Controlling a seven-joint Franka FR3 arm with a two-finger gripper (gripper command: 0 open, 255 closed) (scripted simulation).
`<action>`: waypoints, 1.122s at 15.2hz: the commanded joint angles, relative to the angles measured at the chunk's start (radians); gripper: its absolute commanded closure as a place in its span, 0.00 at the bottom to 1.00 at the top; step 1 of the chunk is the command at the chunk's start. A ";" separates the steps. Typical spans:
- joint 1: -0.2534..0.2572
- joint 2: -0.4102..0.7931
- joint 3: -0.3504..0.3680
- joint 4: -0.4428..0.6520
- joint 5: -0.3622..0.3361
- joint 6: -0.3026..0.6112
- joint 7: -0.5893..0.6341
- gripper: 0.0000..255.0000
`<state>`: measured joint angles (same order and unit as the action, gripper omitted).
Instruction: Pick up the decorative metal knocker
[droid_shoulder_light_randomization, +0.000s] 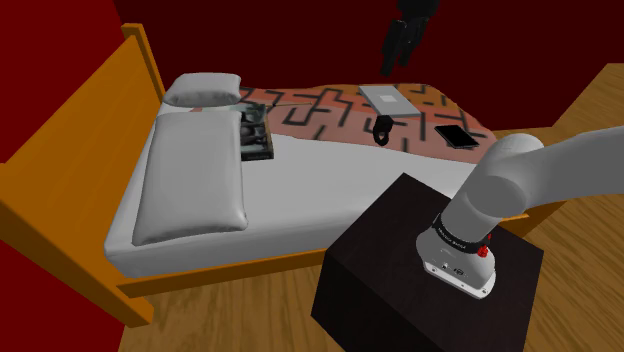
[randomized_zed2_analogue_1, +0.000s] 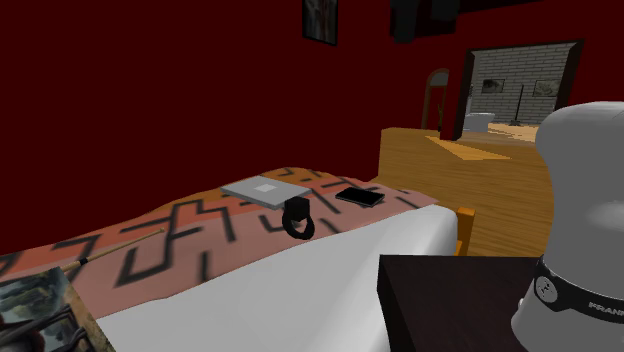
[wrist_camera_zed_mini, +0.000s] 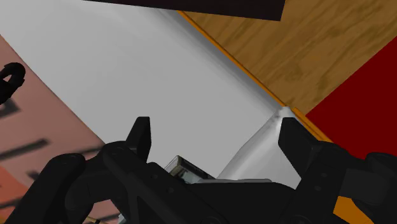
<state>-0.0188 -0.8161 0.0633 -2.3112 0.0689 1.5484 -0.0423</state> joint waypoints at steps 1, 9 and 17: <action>0.000 0.000 0.000 0.000 0.000 0.000 0.000 0.00; -0.064 0.131 -0.102 -0.074 -0.070 0.192 -0.078 0.00; -0.122 0.326 -0.204 -0.077 -0.115 0.381 -0.152 0.00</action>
<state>-0.1334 -0.5186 -0.1271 -2.3885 -0.0415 1.9009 -0.1841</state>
